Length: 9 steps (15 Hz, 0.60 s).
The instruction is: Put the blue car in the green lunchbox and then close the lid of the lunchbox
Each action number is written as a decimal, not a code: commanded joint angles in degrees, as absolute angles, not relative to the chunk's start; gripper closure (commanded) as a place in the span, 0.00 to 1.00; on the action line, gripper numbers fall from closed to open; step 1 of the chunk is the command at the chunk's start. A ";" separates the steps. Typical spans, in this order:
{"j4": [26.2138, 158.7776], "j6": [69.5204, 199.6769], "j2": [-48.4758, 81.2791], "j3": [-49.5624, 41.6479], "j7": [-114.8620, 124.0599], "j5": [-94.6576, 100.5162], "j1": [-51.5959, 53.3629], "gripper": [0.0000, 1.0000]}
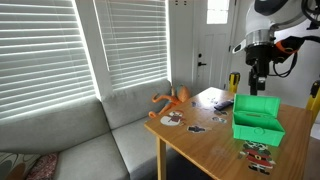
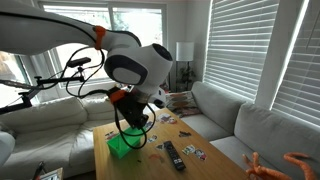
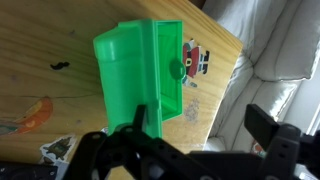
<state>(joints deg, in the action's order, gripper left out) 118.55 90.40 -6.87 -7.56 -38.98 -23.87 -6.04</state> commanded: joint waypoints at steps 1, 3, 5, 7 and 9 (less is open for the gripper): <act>121.37 91.96 -9.73 -6.30 -37.39 -21.77 -4.58 0.00; 121.51 91.95 -9.78 -5.78 -37.47 -21.23 -3.98 0.00; 121.95 92.13 -10.10 -5.24 -37.41 -20.69 -3.38 0.00; 122.52 92.26 -10.39 -4.70 -37.21 -20.24 -2.78 0.00; 123.00 92.53 -10.55 -4.10 -36.93 -19.77 -2.14 0.00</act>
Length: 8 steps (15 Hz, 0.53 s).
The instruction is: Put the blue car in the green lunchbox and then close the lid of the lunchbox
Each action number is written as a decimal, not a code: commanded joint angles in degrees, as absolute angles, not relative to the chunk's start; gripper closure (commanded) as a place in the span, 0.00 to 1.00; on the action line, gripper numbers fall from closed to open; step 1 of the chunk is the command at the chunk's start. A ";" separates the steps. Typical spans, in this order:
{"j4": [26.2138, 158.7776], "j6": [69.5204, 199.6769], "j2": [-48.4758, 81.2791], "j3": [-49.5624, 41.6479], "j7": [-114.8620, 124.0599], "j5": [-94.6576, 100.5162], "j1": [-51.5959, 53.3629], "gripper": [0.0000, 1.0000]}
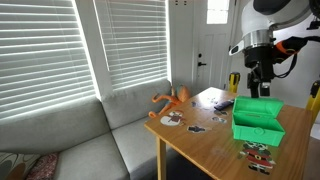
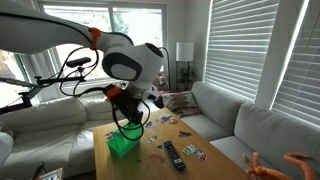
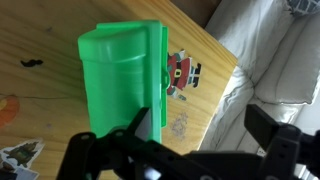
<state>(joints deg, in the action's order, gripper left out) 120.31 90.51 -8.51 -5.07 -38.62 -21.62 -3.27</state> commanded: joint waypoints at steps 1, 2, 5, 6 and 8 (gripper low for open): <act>123.28 92.70 -10.62 -3.82 -36.88 -19.61 -1.88 0.00; 123.50 92.76 -10.77 -3.53 -36.77 -19.45 -1.59 0.00; 124.04 93.31 -10.87 -2.93 -36.58 -19.10 -0.86 0.00; 124.21 93.64 -10.85 -2.79 -36.56 -19.02 -0.67 0.00; 124.59 94.09 -10.84 -2.49 -36.44 -18.76 -0.36 0.00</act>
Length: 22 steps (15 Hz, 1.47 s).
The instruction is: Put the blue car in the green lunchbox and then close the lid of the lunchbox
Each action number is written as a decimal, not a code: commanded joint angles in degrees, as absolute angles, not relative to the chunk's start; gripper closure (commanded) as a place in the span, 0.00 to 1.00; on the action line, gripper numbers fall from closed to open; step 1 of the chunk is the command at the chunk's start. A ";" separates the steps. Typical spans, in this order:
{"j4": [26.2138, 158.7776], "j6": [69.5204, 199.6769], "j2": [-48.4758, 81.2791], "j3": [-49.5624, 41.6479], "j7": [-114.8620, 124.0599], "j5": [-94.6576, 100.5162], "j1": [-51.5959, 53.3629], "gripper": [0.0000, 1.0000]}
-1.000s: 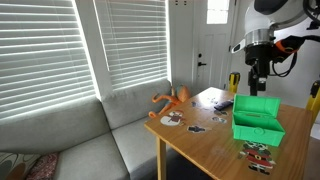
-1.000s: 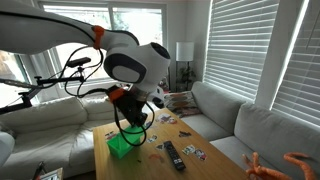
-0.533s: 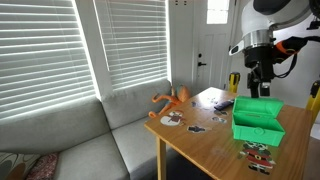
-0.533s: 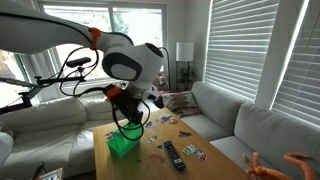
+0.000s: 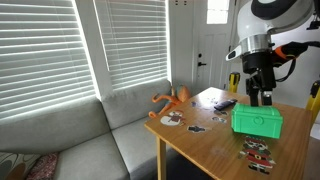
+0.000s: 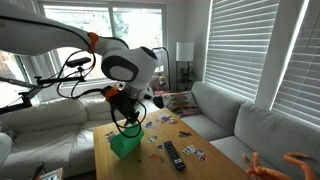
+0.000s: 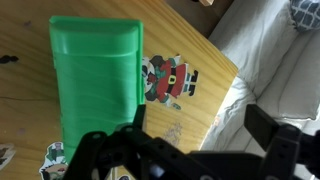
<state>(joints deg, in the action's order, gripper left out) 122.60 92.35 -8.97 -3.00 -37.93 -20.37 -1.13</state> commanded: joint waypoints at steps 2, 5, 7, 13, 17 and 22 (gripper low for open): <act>124.86 94.38 -10.78 -2.32 -36.39 -18.44 -0.13 0.00; 124.89 94.41 -10.75 -2.20 -36.29 -18.15 0.14 0.00; 124.81 94.50 -10.98 -2.12 -36.34 -17.99 0.15 0.00; 123.31 95.15 -13.88 -2.53 -35.37 -15.15 -0.35 0.00; 121.47 94.37 -17.23 -3.41 -34.02 -12.73 -0.69 0.00; 118.18 94.01 -21.27 -4.23 -31.08 -8.56 -0.60 0.00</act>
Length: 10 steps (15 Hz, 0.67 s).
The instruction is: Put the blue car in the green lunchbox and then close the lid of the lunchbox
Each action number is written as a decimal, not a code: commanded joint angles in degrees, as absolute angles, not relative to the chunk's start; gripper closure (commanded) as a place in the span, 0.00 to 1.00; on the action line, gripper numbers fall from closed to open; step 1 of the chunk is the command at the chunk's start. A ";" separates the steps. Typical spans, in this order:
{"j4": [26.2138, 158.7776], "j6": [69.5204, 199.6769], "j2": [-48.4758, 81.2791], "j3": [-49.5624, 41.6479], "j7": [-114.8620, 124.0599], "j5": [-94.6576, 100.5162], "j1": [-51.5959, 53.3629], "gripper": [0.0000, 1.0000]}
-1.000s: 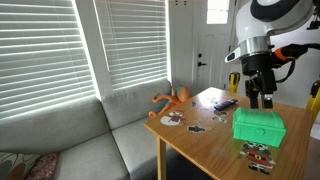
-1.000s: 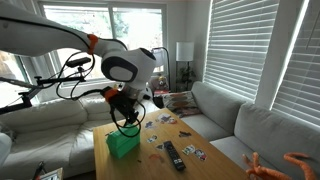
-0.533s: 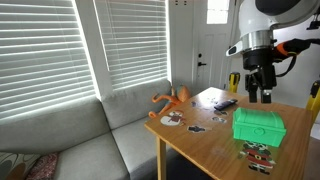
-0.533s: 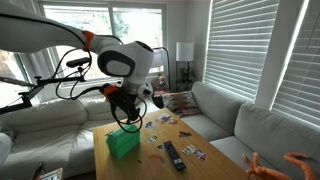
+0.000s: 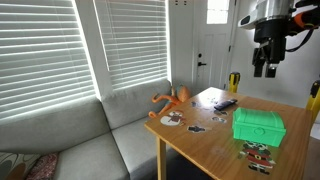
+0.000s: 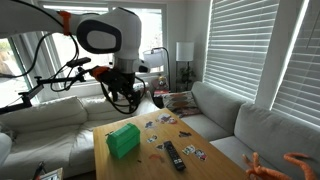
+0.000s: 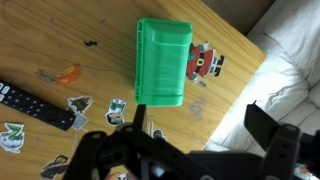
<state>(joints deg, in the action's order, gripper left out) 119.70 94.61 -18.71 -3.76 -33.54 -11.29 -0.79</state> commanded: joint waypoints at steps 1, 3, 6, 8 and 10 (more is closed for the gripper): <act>117.59 93.96 -21.83 -4.37 -30.61 -7.90 -0.53 0.00; 116.43 93.94 -22.73 -4.59 -29.74 -6.77 -0.40 0.00; 114.77 93.77 -23.59 -4.83 -28.71 -5.69 -0.17 0.00; 113.83 93.59 -23.83 -4.98 -28.34 -5.41 -0.06 0.00; 113.05 93.57 -23.93 -5.05 -27.93 -5.36 0.01 0.00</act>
